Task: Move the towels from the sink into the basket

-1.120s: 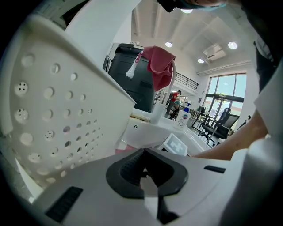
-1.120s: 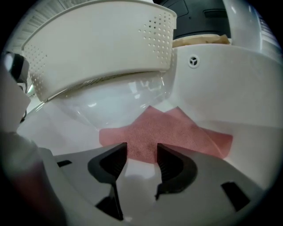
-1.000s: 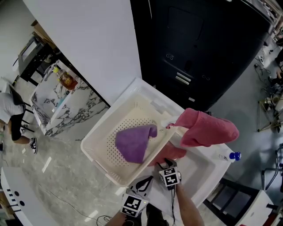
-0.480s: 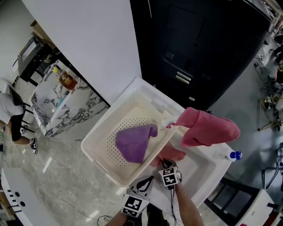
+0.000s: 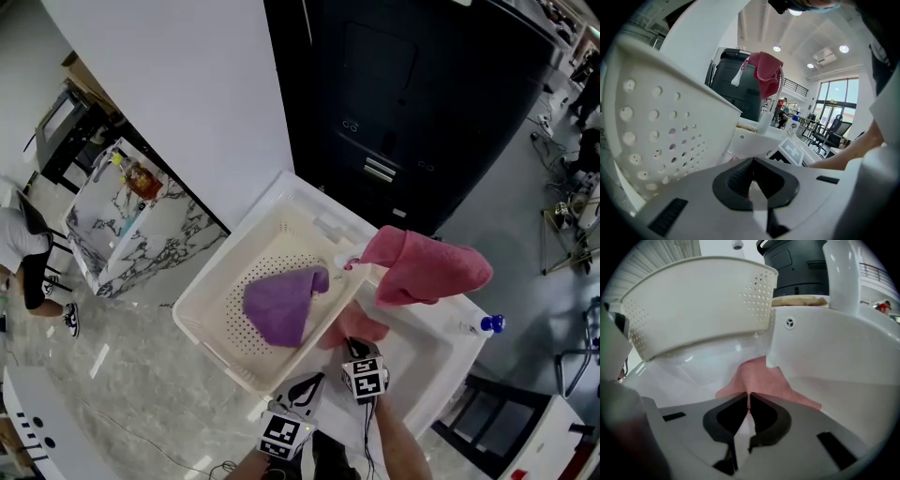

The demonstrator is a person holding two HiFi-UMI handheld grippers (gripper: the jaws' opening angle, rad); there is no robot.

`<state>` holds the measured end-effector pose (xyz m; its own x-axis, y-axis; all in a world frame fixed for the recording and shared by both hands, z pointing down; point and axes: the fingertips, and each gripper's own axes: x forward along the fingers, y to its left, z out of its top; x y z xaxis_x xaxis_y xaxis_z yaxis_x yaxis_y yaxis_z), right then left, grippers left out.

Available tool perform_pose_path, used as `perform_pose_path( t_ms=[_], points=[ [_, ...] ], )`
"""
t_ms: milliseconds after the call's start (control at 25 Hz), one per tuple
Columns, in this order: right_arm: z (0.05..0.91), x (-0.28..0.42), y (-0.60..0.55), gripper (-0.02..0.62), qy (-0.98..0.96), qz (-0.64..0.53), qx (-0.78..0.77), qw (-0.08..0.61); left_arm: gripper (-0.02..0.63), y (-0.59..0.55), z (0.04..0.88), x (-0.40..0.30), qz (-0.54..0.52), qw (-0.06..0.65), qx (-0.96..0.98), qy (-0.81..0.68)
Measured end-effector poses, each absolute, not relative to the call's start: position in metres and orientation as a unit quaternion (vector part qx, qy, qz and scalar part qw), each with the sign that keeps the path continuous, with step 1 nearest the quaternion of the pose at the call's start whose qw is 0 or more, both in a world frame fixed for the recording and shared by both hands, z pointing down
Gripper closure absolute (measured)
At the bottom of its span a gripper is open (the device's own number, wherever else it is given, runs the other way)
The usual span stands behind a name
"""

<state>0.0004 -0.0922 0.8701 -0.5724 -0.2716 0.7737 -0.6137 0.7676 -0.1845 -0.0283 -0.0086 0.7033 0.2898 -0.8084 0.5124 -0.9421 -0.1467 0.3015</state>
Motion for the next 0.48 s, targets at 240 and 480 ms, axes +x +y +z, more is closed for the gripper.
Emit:
perform_pose_path(
  t_ms=[240,480],
  points=[
    [0.833,0.019,-0.102,0.557,-0.865,0.214,0.289,0.350,0.598,-0.008,0.686,-0.025,0.113,0.279,0.756,-0.581],
    [0.786,0.040,-0.107,0.557,-0.870,0.202,0.320,0.316,0.598,-0.010,0.660,-0.023,0.109,0.254,0.766,-0.581]
  ],
)
